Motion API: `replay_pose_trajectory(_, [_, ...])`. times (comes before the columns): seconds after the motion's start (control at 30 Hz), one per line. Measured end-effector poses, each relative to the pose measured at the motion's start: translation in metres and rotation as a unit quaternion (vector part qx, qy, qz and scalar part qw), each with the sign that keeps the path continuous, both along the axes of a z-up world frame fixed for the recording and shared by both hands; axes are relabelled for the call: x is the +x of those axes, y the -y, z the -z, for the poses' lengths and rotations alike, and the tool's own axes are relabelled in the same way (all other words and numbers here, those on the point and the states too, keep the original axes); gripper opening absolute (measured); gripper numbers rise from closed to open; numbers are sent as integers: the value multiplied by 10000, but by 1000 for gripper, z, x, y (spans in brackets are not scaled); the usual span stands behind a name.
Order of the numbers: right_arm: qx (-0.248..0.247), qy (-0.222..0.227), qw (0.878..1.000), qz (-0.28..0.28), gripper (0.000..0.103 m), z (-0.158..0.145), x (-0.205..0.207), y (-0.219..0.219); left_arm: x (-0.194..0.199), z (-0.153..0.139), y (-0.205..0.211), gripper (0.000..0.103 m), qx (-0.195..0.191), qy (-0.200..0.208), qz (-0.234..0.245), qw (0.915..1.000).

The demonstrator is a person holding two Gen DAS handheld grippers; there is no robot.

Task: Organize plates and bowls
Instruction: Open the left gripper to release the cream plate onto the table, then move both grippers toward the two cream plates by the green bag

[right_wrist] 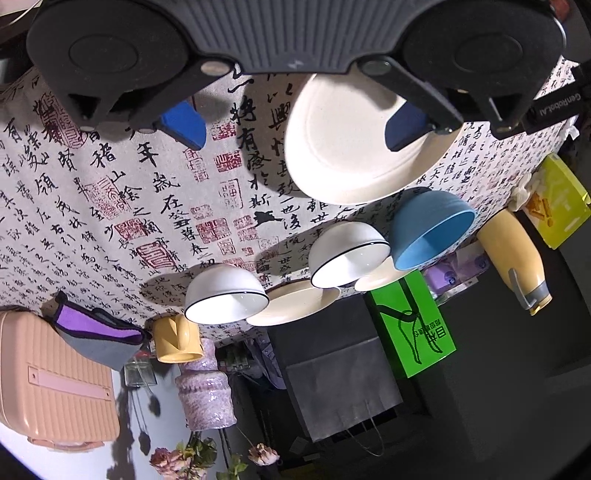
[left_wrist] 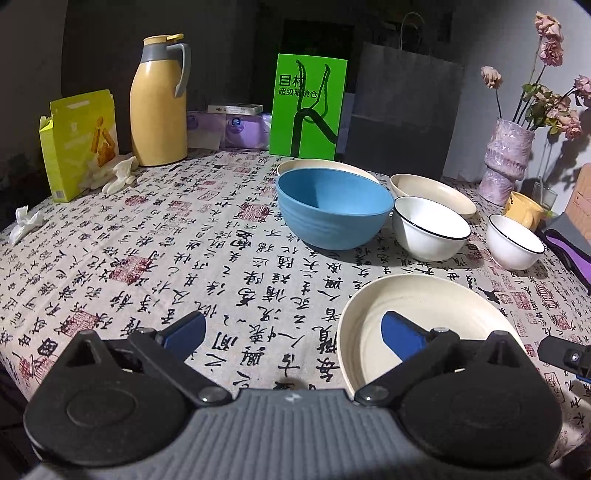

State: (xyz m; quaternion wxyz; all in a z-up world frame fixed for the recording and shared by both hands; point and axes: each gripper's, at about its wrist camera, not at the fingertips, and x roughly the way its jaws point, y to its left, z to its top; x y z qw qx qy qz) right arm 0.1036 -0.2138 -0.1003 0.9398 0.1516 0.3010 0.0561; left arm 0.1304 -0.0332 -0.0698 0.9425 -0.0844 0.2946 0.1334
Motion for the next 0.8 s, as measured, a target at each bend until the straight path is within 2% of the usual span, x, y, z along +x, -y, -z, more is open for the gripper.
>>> replay_pose_trajectory(0.33, [-211, 46, 9998, -43, 103, -10, 2, -1, -4, -9, -6, 103, -67, 169, 109, 9998])
replay_pose_trajectory(0.63, [-375, -57, 9992, -133, 103, -11, 17, 1, 6, -4, -17, 103, -86, 83, 185, 9998])
replay_pose_trajectory(0.8, [-478, -204, 9983, -245, 103, -9, 31, 1, 13, -6, -23, 103, 92, 42, 233, 9997])
